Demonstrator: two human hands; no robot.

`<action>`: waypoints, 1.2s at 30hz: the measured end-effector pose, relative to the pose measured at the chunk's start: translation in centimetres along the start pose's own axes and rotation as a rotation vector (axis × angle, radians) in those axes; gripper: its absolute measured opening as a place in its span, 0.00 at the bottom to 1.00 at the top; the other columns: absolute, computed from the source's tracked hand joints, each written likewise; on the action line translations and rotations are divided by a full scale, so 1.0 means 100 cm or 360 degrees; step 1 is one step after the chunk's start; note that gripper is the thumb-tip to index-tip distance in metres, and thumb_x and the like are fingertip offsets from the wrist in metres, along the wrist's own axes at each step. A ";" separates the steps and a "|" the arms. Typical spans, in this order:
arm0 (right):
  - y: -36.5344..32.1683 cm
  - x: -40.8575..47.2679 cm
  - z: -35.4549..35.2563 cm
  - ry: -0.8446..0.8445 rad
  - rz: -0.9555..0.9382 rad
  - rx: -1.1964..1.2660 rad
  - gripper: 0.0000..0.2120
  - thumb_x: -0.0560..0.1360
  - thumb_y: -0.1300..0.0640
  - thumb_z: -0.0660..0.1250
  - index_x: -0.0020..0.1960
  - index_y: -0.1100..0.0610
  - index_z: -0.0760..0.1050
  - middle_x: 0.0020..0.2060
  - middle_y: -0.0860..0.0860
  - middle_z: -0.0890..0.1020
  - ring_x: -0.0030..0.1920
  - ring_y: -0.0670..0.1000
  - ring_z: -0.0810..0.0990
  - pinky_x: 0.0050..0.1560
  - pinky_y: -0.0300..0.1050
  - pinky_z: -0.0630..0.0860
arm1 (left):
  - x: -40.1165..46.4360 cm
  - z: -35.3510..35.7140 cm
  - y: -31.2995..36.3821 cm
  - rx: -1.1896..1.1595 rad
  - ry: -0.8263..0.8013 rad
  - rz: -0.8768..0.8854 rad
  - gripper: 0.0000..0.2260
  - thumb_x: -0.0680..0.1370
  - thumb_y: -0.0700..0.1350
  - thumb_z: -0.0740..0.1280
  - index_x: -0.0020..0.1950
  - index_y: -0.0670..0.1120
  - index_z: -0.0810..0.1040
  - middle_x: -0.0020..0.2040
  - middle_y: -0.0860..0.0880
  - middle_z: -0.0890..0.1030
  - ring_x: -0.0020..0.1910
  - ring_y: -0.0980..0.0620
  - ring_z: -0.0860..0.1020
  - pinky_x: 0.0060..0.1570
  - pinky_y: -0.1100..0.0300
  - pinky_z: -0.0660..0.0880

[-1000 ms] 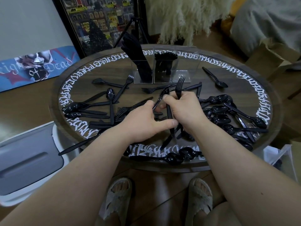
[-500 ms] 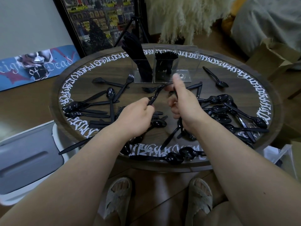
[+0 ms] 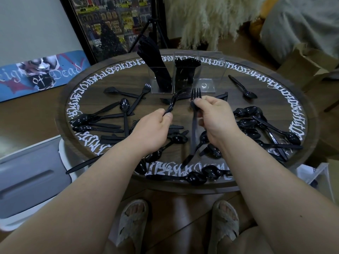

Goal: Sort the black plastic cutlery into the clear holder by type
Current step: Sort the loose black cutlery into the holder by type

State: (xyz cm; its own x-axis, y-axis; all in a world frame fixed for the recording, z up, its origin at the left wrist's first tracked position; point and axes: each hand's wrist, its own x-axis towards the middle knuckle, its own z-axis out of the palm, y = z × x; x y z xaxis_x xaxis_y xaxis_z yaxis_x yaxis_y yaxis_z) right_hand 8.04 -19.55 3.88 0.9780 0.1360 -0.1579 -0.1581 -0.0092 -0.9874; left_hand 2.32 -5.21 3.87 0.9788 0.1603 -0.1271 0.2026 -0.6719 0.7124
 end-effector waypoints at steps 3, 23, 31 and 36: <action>0.000 0.001 0.000 -0.0009 -0.0023 0.0021 0.13 0.75 0.67 0.64 0.37 0.52 0.77 0.30 0.43 0.80 0.30 0.41 0.73 0.36 0.37 0.68 | 0.001 0.001 -0.001 -0.0039 -0.0013 -0.0006 0.16 0.83 0.51 0.52 0.49 0.41 0.72 0.42 0.46 0.76 0.46 0.46 0.74 0.50 0.51 0.70; 0.001 -0.005 0.003 -0.0037 -0.0232 -0.0325 0.12 0.80 0.51 0.60 0.43 0.52 0.79 0.34 0.49 0.79 0.32 0.46 0.77 0.38 0.46 0.76 | -0.001 0.002 -0.006 0.0335 -0.0045 0.0264 0.08 0.80 0.54 0.61 0.52 0.52 0.77 0.33 0.54 0.76 0.37 0.53 0.75 0.36 0.57 0.69; 0.004 0.000 -0.002 0.0148 -0.0218 -0.0328 0.11 0.79 0.56 0.63 0.39 0.54 0.79 0.30 0.47 0.79 0.31 0.43 0.78 0.43 0.49 0.80 | -0.001 -0.003 -0.004 0.0464 0.0311 0.0291 0.12 0.79 0.57 0.61 0.55 0.53 0.79 0.44 0.53 0.82 0.46 0.51 0.78 0.46 0.52 0.75; 0.003 -0.007 0.001 0.0002 -0.0276 -0.0630 0.11 0.79 0.54 0.59 0.47 0.56 0.78 0.38 0.53 0.82 0.43 0.51 0.81 0.53 0.58 0.77 | 0.003 0.001 -0.006 0.0613 0.0211 0.0179 0.15 0.82 0.55 0.54 0.60 0.50 0.75 0.50 0.49 0.78 0.50 0.47 0.76 0.44 0.55 0.71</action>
State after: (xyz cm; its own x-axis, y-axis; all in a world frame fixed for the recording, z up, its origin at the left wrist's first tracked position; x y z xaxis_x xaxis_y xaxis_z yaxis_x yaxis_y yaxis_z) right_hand 7.33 -19.53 3.68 0.9857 0.1679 0.0113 0.0729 -0.3656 -0.9279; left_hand 2.45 -4.82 3.37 0.9883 0.1456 0.0446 0.1155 -0.9076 0.4036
